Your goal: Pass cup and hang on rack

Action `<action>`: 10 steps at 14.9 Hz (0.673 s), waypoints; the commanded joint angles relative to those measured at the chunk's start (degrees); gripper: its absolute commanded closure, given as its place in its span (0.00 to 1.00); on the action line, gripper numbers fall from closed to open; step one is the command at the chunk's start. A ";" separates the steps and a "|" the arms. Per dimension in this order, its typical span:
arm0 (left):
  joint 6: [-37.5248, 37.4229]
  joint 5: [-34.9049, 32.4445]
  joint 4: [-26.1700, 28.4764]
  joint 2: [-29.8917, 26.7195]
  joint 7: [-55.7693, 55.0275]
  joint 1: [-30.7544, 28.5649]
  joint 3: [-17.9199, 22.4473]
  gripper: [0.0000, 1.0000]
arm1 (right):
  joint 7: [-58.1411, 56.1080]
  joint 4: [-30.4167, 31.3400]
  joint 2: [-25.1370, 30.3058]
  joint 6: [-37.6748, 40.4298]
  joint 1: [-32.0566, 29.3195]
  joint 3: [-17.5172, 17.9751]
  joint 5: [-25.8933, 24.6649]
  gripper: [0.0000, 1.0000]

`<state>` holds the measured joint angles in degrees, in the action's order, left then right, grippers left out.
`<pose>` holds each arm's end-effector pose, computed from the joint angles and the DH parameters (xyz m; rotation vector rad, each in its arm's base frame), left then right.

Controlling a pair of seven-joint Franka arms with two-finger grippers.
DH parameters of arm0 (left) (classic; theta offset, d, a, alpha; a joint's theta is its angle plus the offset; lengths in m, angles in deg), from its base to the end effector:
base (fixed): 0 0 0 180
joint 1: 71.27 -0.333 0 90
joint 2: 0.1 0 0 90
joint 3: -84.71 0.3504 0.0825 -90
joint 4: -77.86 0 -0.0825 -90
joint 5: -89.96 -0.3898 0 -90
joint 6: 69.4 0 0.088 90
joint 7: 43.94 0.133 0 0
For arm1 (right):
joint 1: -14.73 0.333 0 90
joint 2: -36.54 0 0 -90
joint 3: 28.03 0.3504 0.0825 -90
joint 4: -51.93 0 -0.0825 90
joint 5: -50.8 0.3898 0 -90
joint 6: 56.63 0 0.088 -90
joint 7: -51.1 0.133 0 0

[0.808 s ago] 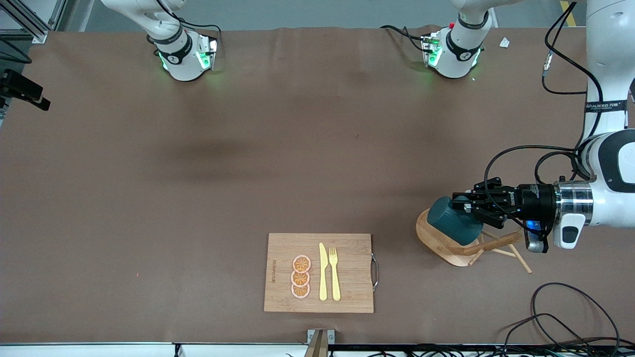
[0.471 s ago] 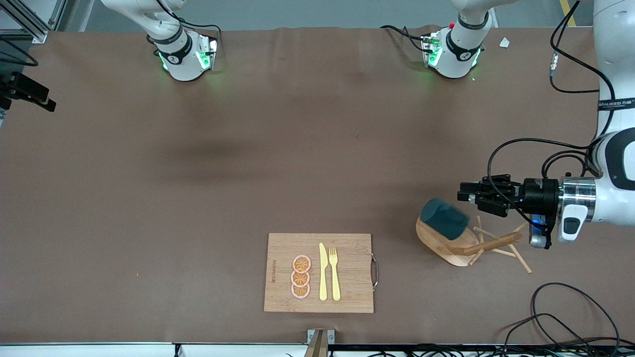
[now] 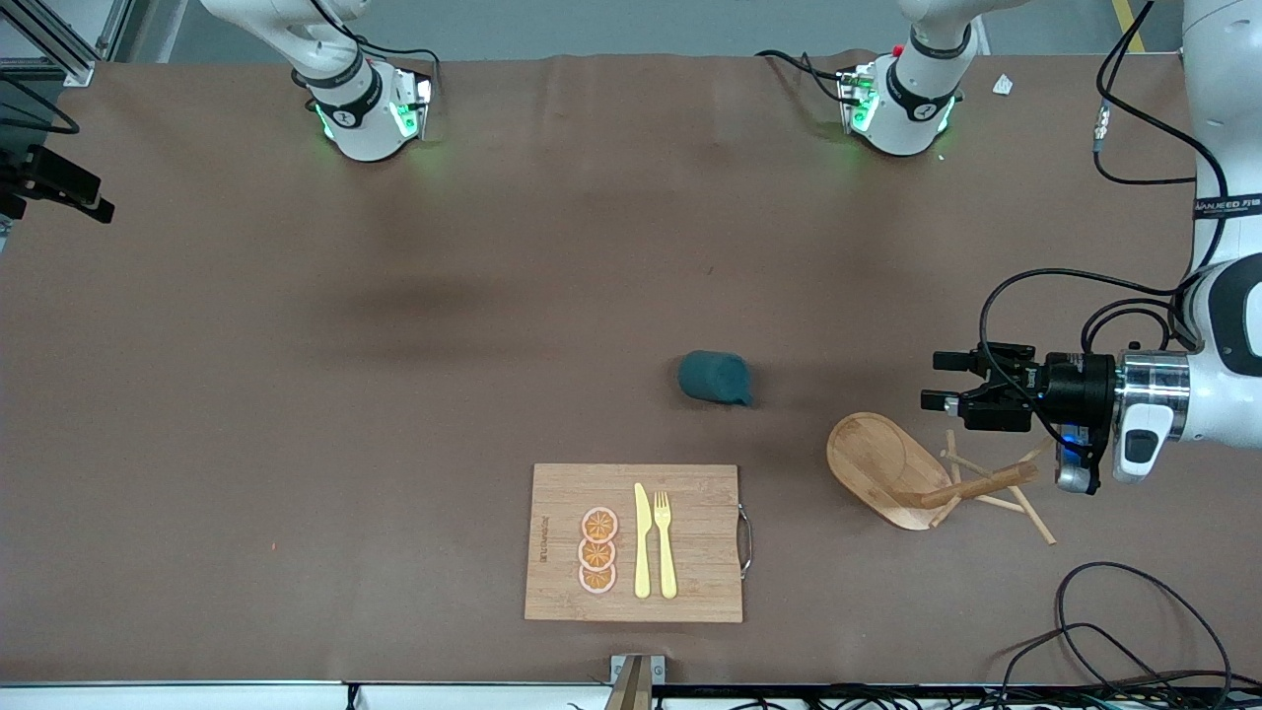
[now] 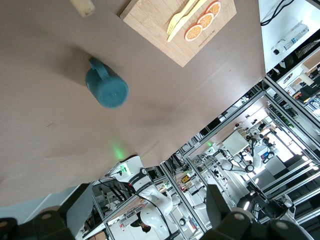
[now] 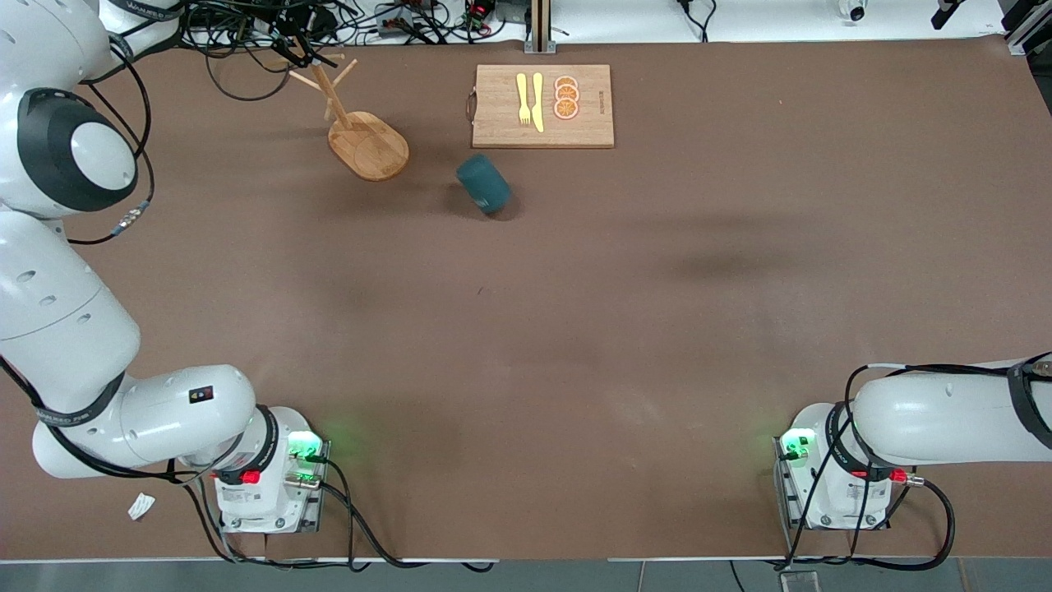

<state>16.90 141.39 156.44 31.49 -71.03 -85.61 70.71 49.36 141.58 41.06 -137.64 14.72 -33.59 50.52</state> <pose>0.6948 -0.0663 0.4451 2.0257 0.6550 -0.7058 0.5116 -0.0530 0.6649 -3.1304 0.1047 0.1127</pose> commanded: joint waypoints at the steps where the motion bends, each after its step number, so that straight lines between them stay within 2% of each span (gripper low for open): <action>1: -0.70 -1.07 -0.18 -0.65 -0.68 -0.25 -0.32 0.00 | -0.20 0.61 0.66 0.07 0.27 -0.06 -0.07 0.00; 10: -0.70 -1.24 -0.18 -0.65 0.46 -0.33 -0.23 0.00 | -0.20 0.61 0.66 0.07 0.27 -0.06 -0.07 0.00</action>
<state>16.90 141.37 156.43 31.48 -71.00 -85.61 70.71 49.36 141.58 41.06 -137.64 14.72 -33.59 50.52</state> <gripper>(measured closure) 0.000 0.000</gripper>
